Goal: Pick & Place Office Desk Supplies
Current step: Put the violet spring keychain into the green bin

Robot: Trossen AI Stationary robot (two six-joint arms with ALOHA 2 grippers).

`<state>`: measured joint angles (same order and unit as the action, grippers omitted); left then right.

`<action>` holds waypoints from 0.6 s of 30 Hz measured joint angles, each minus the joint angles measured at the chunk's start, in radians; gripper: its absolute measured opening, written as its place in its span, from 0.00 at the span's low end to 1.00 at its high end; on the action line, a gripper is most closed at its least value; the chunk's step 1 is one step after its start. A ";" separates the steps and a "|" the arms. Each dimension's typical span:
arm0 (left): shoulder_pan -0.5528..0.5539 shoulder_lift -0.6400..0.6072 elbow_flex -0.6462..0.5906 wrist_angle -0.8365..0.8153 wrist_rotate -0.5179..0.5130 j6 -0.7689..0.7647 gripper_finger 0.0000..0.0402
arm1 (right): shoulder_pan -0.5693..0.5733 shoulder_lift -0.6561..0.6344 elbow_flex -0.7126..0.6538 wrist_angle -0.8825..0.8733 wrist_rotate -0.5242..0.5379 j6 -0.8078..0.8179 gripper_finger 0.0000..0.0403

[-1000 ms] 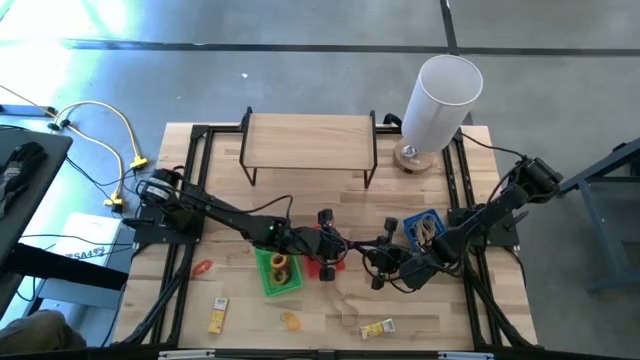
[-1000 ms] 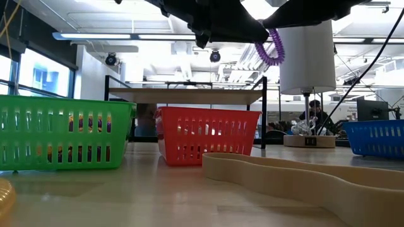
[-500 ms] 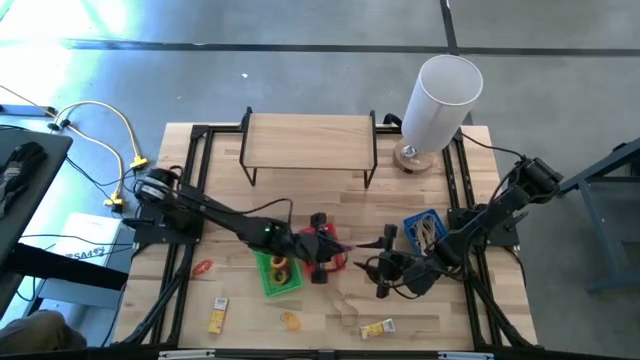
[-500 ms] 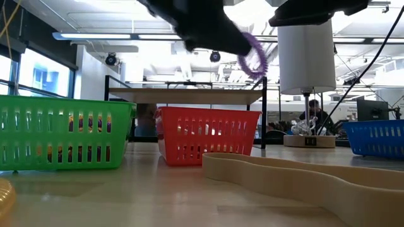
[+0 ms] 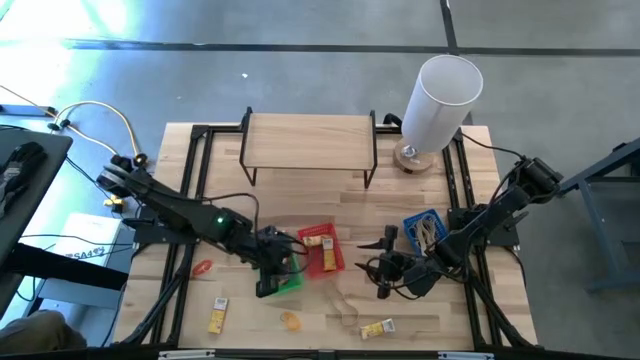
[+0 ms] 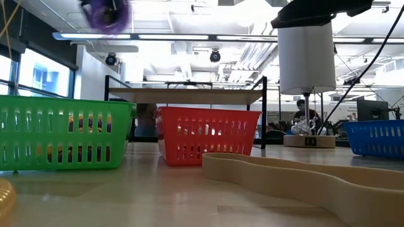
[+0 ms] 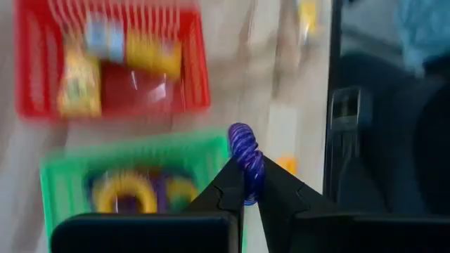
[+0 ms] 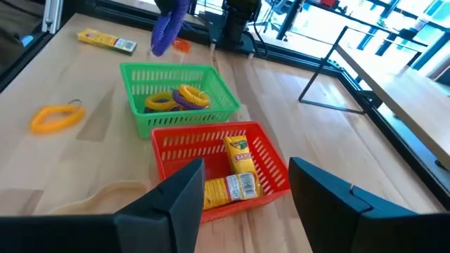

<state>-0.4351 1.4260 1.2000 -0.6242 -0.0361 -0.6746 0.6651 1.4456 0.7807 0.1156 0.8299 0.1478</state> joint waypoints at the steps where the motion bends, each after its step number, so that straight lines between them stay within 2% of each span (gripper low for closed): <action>1: -0.001 -0.001 0.000 -0.034 0.014 -0.009 0.05 | 0.000 0.000 0.000 0.000 0.001 0.007 0.48; 7: -0.009 0.054 -0.014 -0.105 0.031 0.015 0.05 | 0.000 0.000 0.000 -0.001 0.003 0.043 0.48; 13: 0.003 0.110 -0.058 -0.051 0.129 0.054 0.06 | 0.000 0.000 0.000 -0.008 -0.020 0.069 0.48; 18: 0.018 0.127 -0.092 -0.014 0.165 0.104 0.06 | 0.000 0.000 0.000 -0.008 -0.021 0.069 0.48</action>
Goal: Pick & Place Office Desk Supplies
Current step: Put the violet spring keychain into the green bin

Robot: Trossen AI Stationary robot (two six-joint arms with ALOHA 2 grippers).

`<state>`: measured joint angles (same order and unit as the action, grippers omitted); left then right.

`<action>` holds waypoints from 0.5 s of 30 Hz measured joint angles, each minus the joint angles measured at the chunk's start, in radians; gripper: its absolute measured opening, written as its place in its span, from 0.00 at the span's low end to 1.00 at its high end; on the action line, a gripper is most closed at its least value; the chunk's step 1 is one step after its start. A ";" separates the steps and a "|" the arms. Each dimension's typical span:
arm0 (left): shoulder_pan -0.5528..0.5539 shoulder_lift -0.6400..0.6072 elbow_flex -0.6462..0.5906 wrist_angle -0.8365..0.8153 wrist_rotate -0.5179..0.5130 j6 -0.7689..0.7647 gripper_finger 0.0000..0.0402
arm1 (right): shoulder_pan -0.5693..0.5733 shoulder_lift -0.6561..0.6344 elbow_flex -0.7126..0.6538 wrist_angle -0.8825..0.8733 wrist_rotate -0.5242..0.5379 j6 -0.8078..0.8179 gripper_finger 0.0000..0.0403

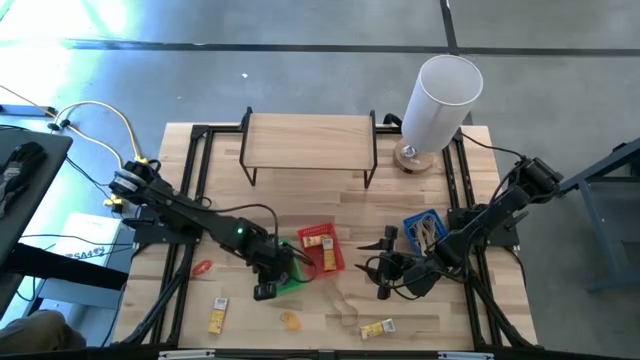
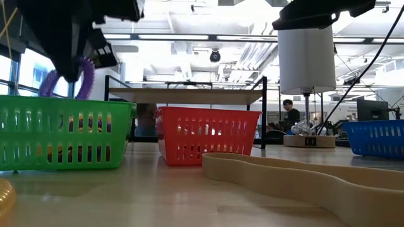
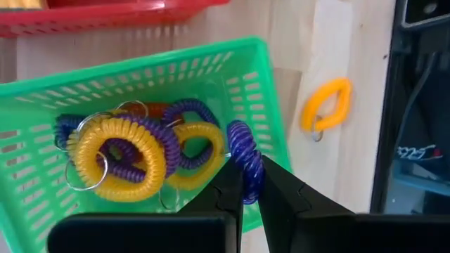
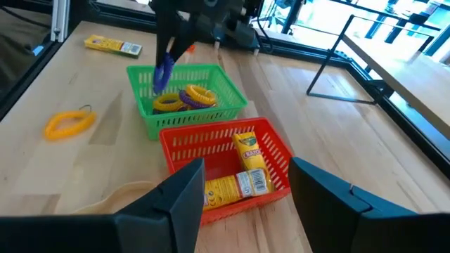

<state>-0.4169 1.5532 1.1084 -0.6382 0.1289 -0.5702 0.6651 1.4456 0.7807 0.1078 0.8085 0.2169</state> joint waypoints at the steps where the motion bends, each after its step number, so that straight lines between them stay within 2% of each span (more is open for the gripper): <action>1: 0.006 0.000 -0.012 0.014 0.008 0.012 0.06 | 0.000 0.000 0.000 0.000 0.000 0.000 0.48; 7: 0.047 0.000 -0.102 0.164 0.093 0.025 0.06 | 0.000 0.000 0.000 -0.002 0.000 0.000 0.48; 15: 0.089 -0.001 -0.151 0.181 0.129 0.020 0.06 | 0.000 0.000 0.000 -0.002 0.000 -0.002 0.48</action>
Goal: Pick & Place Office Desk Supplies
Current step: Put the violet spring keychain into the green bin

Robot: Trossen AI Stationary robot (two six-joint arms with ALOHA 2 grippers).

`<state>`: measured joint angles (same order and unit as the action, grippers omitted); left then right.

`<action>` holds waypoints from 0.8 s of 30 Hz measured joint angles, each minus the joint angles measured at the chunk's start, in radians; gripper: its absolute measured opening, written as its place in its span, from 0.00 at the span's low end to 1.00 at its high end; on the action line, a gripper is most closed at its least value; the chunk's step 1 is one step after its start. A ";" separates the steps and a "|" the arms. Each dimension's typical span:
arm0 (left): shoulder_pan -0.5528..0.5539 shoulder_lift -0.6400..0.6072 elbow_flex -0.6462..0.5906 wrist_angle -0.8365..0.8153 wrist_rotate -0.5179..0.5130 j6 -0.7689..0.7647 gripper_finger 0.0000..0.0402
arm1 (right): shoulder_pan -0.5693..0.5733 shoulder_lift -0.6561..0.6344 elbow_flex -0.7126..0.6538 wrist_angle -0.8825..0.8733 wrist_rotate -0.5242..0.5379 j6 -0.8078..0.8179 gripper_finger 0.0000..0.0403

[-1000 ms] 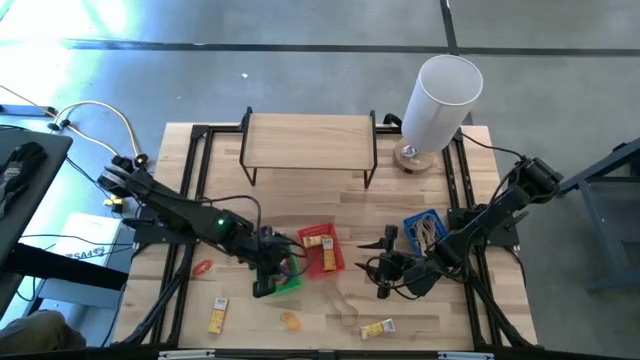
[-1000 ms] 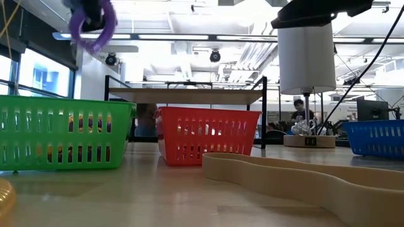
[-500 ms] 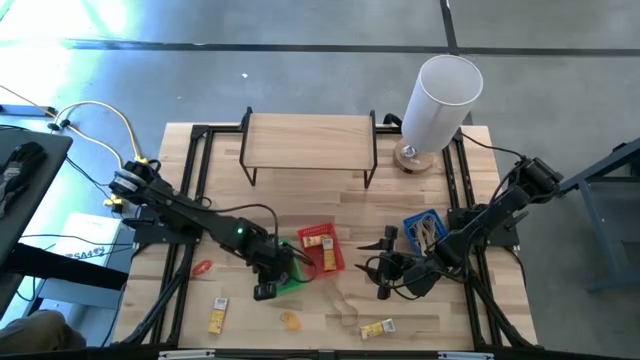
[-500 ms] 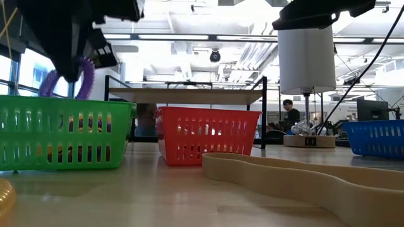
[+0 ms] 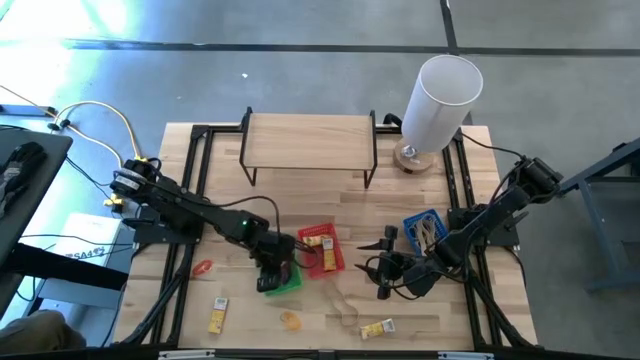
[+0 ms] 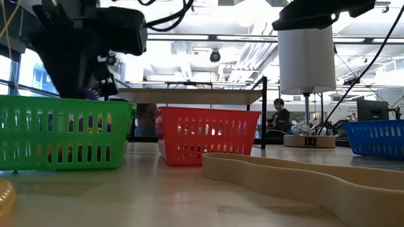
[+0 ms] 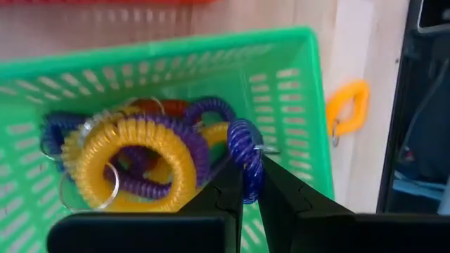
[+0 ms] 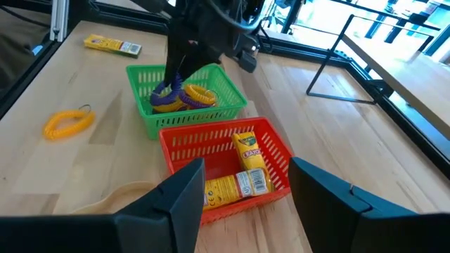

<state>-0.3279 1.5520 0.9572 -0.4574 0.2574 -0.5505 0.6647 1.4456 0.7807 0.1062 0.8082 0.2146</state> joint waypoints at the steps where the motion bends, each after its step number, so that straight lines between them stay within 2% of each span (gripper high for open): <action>1: 0.001 0.000 0.000 -0.002 0.014 0.005 0.06 | 0.000 0.000 0.000 0.000 0.000 0.000 0.48; 7: 0.000 0.000 0.000 0.013 0.038 0.004 0.06 | 0.000 0.000 0.000 -0.001 0.000 -0.001 0.48; 18: 0.000 0.000 0.000 0.018 -0.072 0.000 0.06 | 0.000 0.000 0.000 -0.001 0.000 -0.001 0.48; 24: -0.004 0.000 0.000 0.018 -0.144 -0.003 0.16 | -0.006 0.000 0.000 -0.003 -0.001 -0.001 0.48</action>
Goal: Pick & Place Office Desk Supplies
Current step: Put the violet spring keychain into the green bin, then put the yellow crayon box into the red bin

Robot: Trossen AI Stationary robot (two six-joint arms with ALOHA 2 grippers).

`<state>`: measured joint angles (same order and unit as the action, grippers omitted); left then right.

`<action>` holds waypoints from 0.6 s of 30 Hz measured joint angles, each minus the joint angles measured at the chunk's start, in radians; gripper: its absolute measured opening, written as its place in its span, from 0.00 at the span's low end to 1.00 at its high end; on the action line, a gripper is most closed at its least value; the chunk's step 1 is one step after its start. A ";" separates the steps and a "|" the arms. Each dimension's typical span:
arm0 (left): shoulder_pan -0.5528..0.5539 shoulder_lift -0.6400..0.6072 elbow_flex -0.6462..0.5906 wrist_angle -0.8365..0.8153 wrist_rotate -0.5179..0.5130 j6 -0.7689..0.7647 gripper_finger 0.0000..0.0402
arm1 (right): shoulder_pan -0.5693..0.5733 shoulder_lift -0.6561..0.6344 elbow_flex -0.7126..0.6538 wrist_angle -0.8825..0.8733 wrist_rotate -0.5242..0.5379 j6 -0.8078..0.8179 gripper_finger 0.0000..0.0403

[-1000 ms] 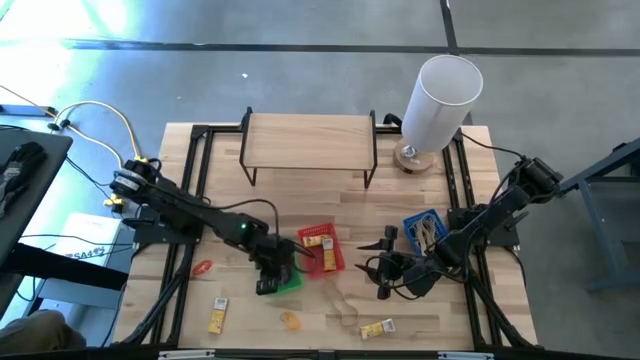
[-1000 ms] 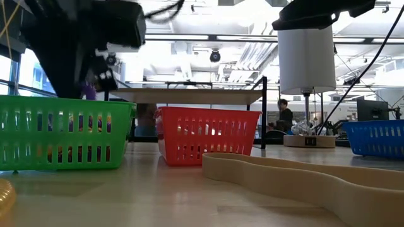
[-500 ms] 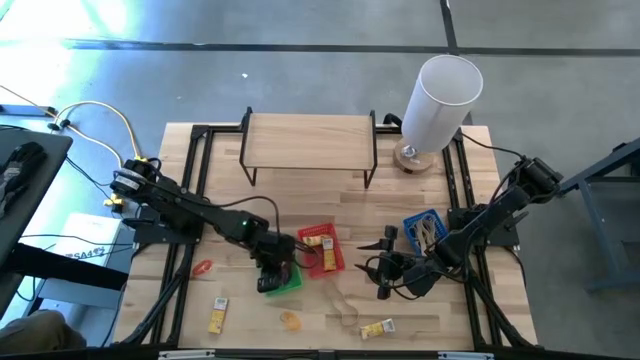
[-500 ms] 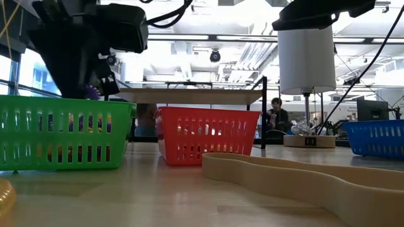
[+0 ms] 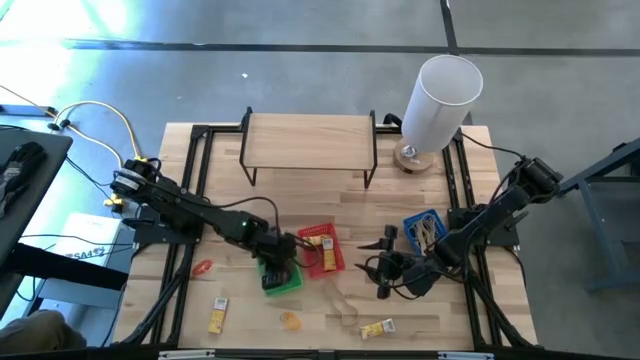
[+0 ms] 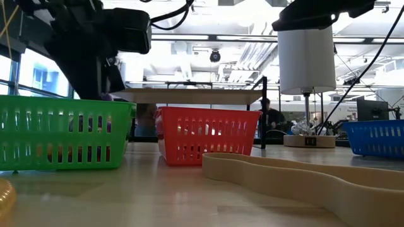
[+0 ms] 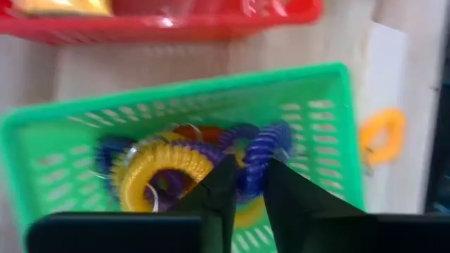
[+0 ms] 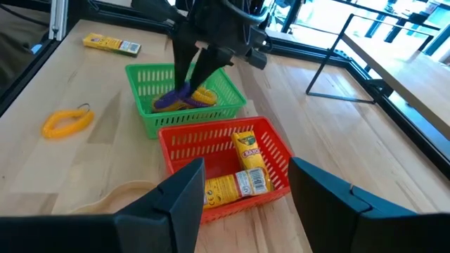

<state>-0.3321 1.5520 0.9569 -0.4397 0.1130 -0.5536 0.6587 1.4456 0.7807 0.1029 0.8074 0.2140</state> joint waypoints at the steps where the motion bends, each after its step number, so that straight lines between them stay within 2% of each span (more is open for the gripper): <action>1: 0.000 0.000 0.000 0.000 -0.027 0.000 0.18 | -0.003 0.000 0.000 -0.001 0.000 0.002 0.48; 5: 0.000 0.000 0.000 0.000 -0.114 0.000 0.28 | -0.020 0.000 0.000 -0.002 -0.007 0.003 0.48; 9: 0.007 -0.005 0.000 -0.004 -0.139 0.012 0.35 | -0.045 0.000 0.000 -0.002 -0.072 0.003 0.48; 18: 0.075 -0.085 0.000 -0.012 -0.127 0.016 0.37 | -0.065 0.000 0.000 0.002 -0.159 0.002 0.48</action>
<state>-0.2574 1.4669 0.9573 -0.4517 -0.0142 -0.5381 0.5934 1.4456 0.7807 0.1051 0.6485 0.2162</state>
